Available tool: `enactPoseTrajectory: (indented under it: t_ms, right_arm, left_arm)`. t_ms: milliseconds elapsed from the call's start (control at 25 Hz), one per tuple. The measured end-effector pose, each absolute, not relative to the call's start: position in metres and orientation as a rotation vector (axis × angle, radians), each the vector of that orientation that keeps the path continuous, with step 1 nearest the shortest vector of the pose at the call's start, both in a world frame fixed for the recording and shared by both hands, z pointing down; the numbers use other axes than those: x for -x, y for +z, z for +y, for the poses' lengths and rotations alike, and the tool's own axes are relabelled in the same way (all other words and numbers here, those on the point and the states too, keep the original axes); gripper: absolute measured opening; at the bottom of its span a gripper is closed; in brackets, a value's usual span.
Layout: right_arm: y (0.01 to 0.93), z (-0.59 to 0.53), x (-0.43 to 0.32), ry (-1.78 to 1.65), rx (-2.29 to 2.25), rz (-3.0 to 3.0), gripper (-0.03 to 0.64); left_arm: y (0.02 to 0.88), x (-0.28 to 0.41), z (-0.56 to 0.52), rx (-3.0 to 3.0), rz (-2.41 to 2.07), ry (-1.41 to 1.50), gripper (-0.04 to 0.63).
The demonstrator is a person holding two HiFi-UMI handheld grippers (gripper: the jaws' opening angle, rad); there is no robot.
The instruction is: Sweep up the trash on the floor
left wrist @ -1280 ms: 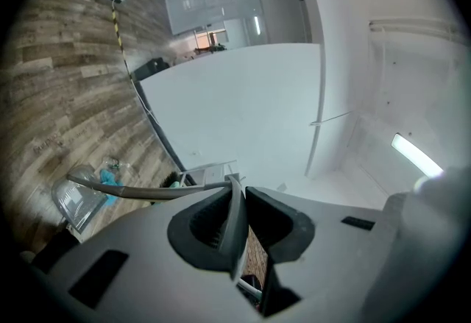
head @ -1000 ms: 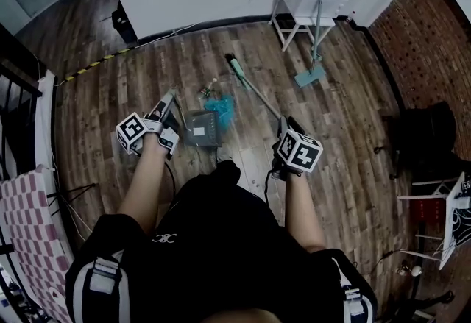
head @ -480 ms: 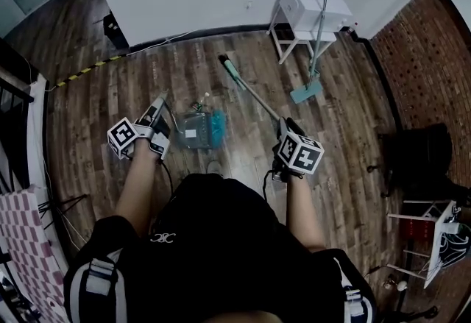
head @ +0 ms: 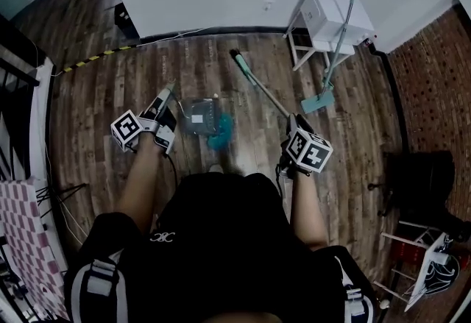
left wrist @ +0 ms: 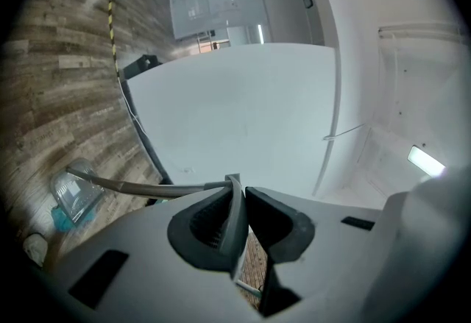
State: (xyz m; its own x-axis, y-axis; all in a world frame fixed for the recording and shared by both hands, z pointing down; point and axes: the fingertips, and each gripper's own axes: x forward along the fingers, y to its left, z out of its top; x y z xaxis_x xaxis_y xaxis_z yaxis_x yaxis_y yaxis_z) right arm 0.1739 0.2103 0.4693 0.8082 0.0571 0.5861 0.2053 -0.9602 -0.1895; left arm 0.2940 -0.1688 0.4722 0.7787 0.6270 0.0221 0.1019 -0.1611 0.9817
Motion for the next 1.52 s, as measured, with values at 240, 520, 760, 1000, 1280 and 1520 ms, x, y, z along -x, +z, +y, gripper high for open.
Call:
enactPoseTrajectory:
  t_ms: [240, 520, 760, 1000, 1280, 1520]
  right_arm:
    - [0.471, 0.215, -0.229, -0.905, 2.78, -0.111, 0.079]
    - [0.512, 0.218, -0.306, -1.051, 2.805, 0.072, 0.048]
    - [0.531, 0.222, -0.374, -1.167, 2.808, 0.338, 0.048]
    - [0.539, 0.226, -0.447, -1.222, 2.85, 0.635, 0.048]
    - [0.566, 0.188, -0.524, -1.31, 2.889, 1.075, 0.049]
    - [0.597, 0.123, -0.553, -1.349, 2.947, 1.4, 0.049]
  left_arm:
    - [0.475, -0.313, -0.177, -1.7, 0.495, 0.462, 0.061]
    - [0.49, -0.324, -0.176, -1.742, 0.338, 0.408, 0.061]
    - [0.491, -0.322, -0.166, -1.768, 0.154, 0.318, 0.061]
    - [0.487, -0.304, -0.153, -1.796, -0.045, 0.176, 0.061]
    - [0.494, -0.249, -0.133, -1.762, -0.311, -0.023, 0.061]
    - [0.514, -0.201, -0.121, -1.7, -0.475, -0.184, 0.061]
